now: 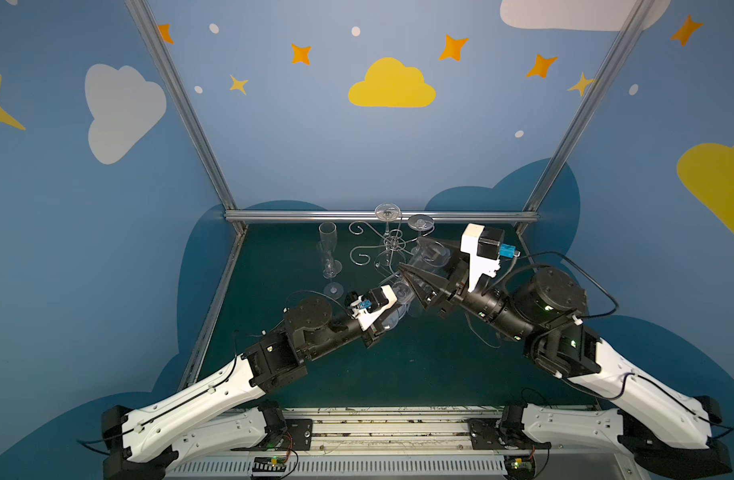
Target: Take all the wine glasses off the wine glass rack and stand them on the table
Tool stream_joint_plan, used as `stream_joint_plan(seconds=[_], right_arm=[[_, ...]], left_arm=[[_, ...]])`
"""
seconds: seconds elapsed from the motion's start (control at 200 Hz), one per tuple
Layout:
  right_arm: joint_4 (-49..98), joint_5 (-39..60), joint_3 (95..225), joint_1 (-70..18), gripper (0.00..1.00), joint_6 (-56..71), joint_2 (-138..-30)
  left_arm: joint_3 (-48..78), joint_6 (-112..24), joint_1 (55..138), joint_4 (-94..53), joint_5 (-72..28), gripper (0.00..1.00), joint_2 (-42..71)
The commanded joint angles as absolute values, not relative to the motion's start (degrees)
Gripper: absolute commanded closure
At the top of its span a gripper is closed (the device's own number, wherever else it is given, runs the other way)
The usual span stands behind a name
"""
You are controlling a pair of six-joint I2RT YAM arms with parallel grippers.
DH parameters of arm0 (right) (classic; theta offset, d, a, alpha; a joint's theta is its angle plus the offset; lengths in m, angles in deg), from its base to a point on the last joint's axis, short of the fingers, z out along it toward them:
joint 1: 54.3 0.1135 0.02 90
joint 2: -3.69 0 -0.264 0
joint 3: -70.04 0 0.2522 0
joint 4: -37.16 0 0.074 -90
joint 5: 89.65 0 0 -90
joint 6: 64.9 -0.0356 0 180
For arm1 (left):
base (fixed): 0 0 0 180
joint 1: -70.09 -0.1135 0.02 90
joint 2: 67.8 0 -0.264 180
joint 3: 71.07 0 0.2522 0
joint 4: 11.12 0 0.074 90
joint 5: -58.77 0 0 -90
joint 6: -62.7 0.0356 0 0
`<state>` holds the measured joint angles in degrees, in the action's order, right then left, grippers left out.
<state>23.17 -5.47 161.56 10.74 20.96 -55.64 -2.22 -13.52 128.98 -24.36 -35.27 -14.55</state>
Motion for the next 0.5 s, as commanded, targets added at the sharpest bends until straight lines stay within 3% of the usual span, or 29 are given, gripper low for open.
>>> stream_joint_plan(seconds=[0.0,0.28,0.496], right_arm=[[24.5,-4.6,160.9,9.6,0.39,18.2,-55.3],[26.4,-3.5,158.5,8.2,0.62,17.1,-54.4],[26.7,-2.0,157.9,7.7,0.68,17.4,-54.4]], left_arm=[[-0.1,-11.7,129.6,-21.9,-36.4,0.97,-14.5],[-0.1,-11.8,129.9,-22.2,-36.4,0.97,-14.1],[0.2,-11.9,130.1,-22.9,-36.2,0.95,-13.7]])
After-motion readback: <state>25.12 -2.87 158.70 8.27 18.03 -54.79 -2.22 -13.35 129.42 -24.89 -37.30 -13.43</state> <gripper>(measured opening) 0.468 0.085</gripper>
